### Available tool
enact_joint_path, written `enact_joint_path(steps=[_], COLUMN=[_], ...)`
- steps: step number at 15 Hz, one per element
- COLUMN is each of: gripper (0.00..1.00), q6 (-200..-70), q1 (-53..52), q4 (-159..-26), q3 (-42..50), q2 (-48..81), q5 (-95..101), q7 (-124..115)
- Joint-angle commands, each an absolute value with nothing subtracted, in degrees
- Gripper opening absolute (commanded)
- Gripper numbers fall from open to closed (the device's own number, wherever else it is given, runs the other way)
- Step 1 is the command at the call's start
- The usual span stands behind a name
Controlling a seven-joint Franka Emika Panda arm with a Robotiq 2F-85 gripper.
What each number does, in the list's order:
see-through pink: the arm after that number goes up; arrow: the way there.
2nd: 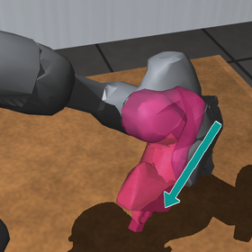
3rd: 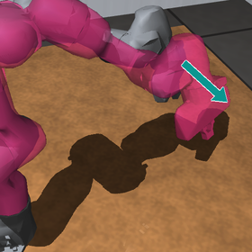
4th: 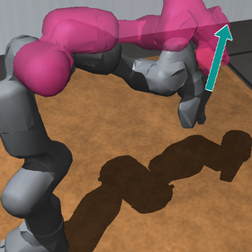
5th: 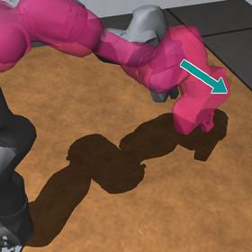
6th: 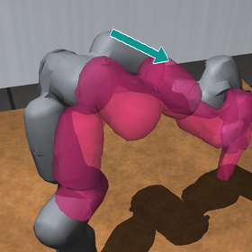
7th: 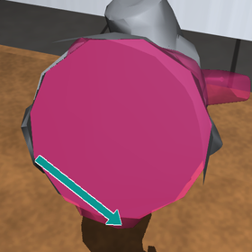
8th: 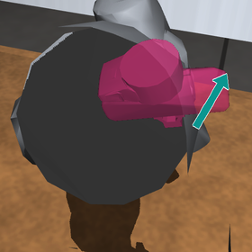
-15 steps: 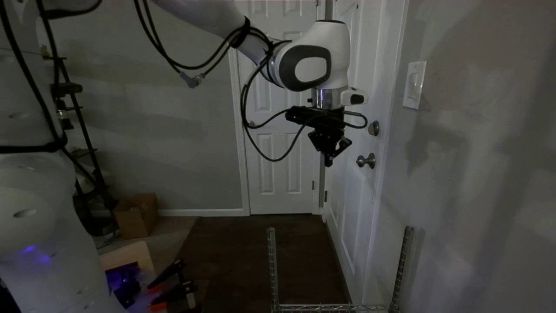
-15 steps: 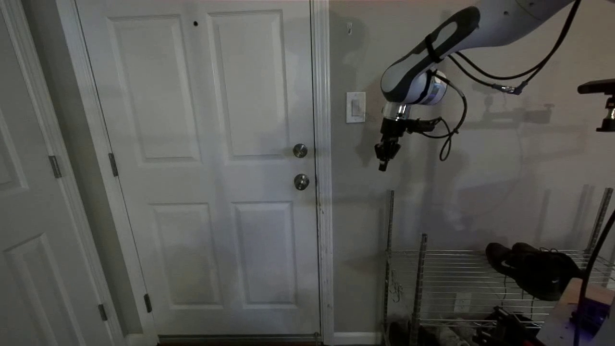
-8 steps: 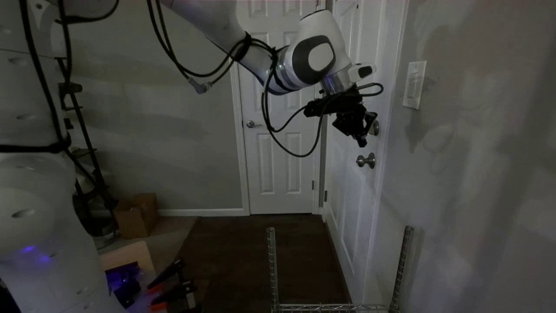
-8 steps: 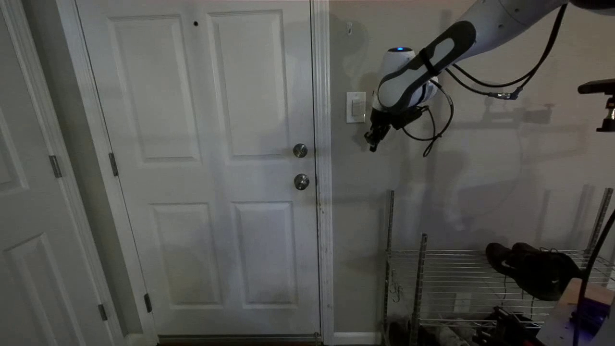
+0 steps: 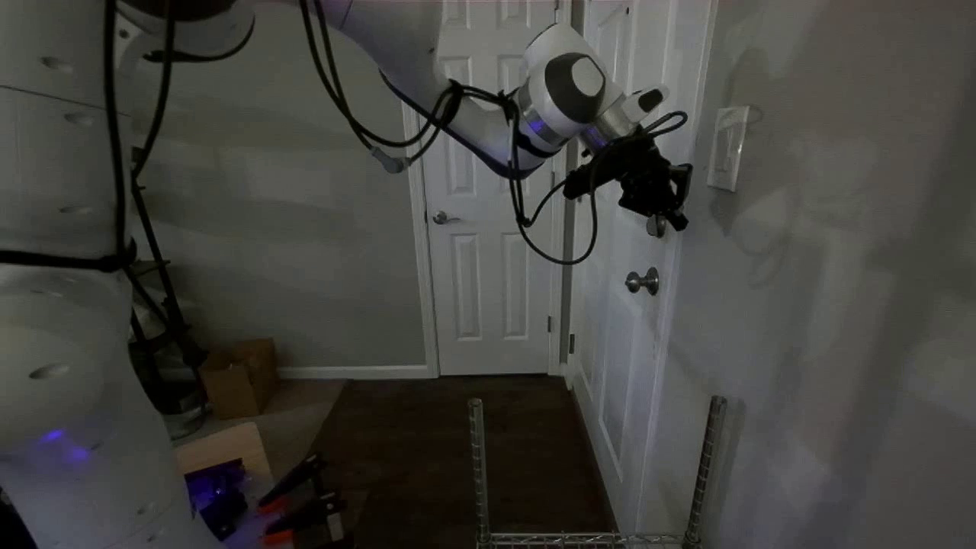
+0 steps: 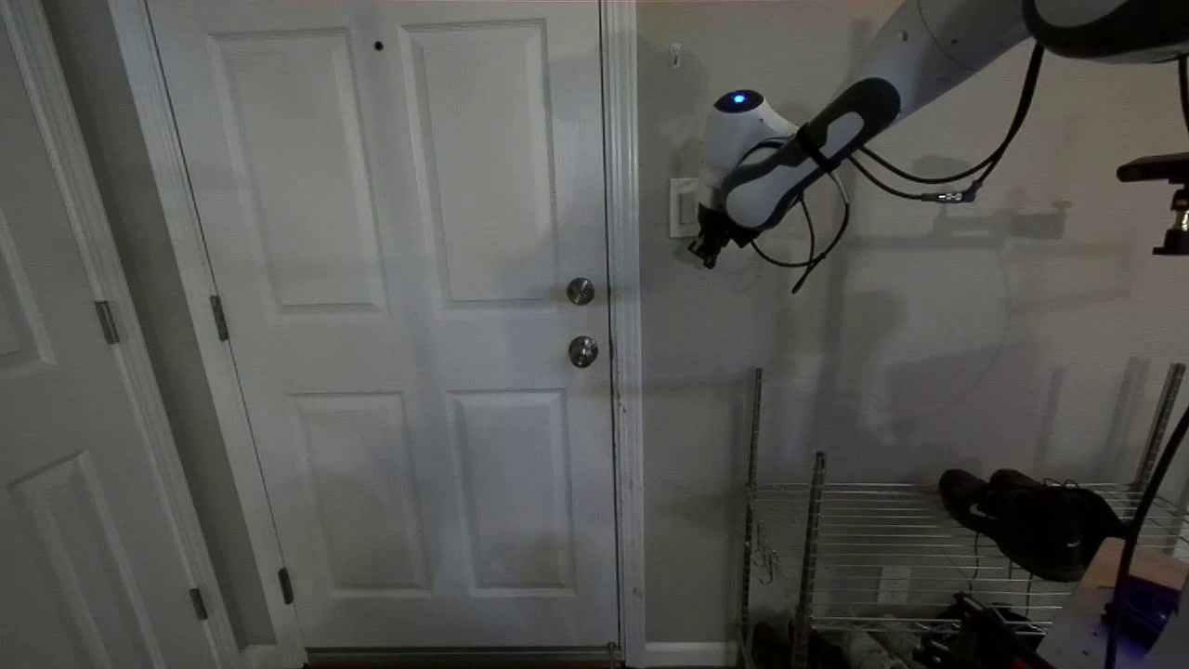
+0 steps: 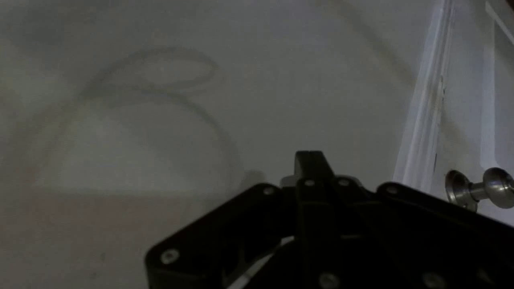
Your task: Flip the switch
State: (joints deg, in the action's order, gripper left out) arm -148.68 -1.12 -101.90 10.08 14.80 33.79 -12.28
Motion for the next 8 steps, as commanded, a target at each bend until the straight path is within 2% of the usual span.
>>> enact_joint_path(steps=[1, 8], gripper=[0.01, 0.01], q6=[-146.9, -142.7], q1=[-2.1, -4.3], q4=[-98.9, -94.1], q3=[10.6, 10.8], q2=[15.4, 14.8], q5=[35.9, 46.1], q7=[-14.8, -20.7])
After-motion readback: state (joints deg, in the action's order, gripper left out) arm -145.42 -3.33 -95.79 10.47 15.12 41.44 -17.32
